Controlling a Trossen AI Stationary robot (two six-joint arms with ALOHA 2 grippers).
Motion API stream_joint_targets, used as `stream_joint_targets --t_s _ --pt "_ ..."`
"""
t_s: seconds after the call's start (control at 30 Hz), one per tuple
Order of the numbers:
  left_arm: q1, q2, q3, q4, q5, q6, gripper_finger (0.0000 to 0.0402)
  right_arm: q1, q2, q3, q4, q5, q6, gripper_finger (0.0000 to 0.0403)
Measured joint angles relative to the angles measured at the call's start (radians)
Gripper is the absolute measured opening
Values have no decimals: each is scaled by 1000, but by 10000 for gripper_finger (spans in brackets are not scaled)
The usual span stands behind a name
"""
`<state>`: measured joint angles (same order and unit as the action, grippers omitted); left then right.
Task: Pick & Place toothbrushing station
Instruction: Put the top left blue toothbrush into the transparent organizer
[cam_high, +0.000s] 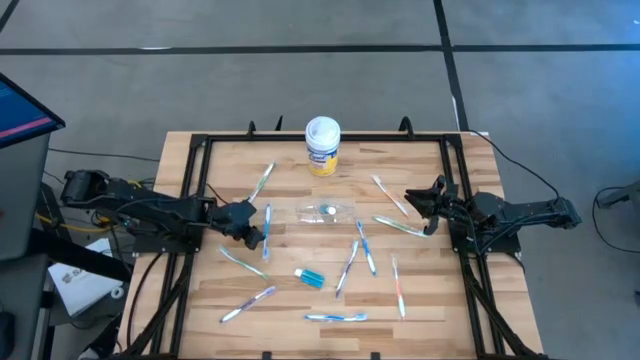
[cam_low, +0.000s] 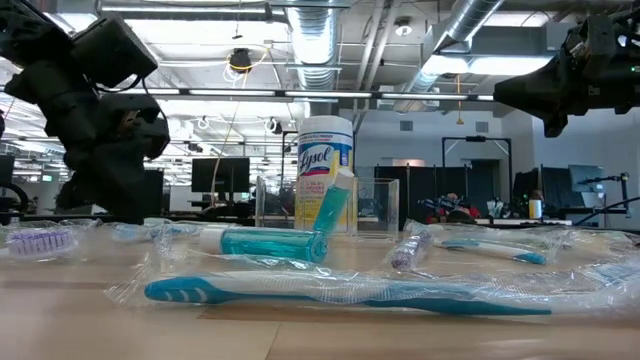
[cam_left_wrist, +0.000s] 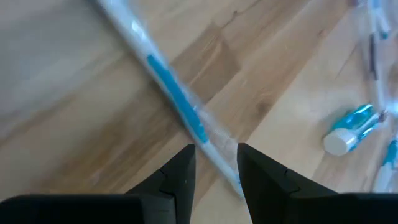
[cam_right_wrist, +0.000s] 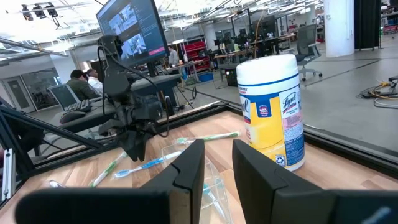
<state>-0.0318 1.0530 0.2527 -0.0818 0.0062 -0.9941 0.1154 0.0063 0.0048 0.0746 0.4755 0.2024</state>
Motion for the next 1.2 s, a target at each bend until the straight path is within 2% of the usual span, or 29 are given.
stream_joint_targets --t_s 0.23,0.63,1.07,1.2 --pt "-34 70 1 20 -3 -36 113 0 0 0 0 0 0 75" --pt "-47 89 2 55 -19 -62 113 0 0 0 0 0 0 75" --pt "-62 192 5 161 -24 -67 113 0 0 0 0 0 0 75" --pt "-62 223 5 171 -26 -88 97 0 0 0 0 0 0 75"
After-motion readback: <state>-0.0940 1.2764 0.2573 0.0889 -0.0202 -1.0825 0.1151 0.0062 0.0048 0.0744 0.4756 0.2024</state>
